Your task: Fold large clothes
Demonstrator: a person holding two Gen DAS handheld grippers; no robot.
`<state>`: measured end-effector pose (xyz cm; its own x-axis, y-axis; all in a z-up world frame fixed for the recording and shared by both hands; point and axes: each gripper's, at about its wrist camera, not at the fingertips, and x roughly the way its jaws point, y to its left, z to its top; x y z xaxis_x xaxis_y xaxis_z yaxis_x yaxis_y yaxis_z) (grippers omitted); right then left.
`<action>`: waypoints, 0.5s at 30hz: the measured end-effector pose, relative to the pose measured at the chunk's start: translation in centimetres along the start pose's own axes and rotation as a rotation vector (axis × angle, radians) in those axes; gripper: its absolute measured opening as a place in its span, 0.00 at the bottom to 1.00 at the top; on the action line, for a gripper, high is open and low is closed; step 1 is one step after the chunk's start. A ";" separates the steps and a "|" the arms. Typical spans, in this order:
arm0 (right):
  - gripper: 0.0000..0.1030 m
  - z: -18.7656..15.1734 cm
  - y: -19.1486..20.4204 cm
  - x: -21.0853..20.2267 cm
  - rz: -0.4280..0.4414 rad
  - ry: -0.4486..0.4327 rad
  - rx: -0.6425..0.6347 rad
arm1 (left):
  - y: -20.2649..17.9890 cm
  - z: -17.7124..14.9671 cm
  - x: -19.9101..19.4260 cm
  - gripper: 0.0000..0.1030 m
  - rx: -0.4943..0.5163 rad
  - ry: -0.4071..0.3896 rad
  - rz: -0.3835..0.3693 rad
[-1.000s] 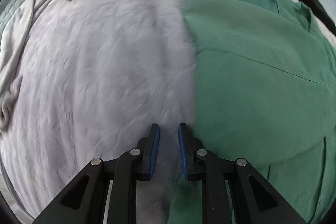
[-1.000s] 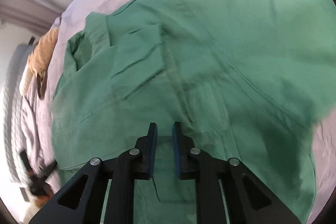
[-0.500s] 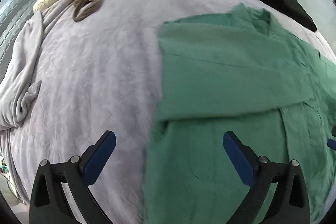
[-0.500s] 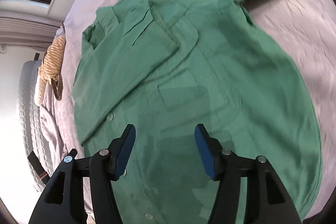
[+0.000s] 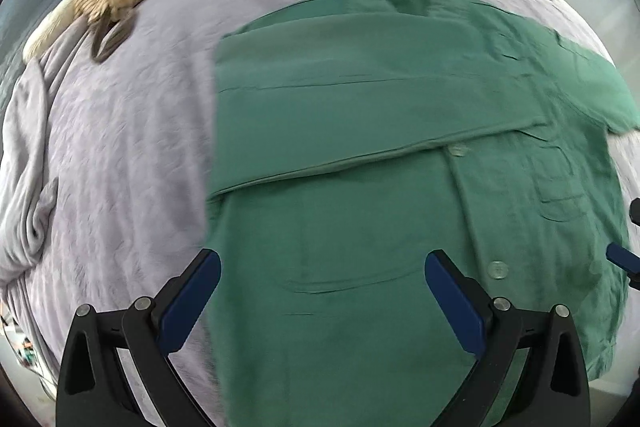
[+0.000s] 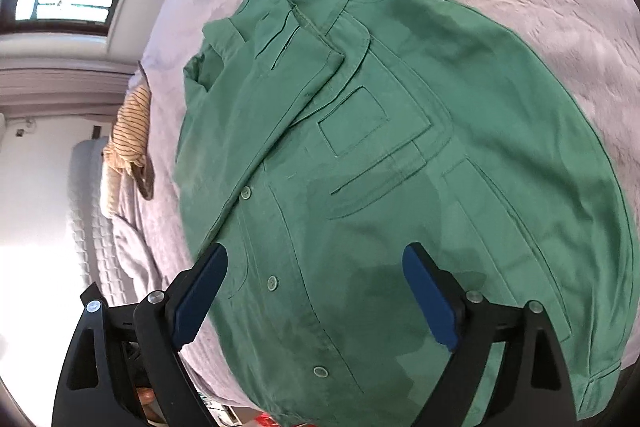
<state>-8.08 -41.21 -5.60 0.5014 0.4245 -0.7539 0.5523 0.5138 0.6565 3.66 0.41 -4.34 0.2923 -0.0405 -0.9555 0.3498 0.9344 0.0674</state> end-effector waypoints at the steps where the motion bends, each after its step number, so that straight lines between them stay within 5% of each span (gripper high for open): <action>1: 0.89 0.1 -0.3 -0.2 0.002 0.000 0.000 | -1.0 0.2 0.0 0.99 0.013 0.002 -0.001; 7: 0.89 2.6 -3.3 -1.1 -0.100 0.089 -0.034 | -6.4 1.4 0.0 0.99 0.013 0.031 0.012; 15: 0.89 9.0 -8.4 -5.9 -0.124 0.041 -0.027 | -15.3 3.8 0.7 0.99 -0.006 0.073 -0.007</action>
<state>-9.69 -54.75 -6.42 0.4019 0.3866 -0.8301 0.5903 0.5837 0.5576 1.89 -15.31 -4.91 0.2245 -0.0212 -0.9742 0.3457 0.9365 0.0593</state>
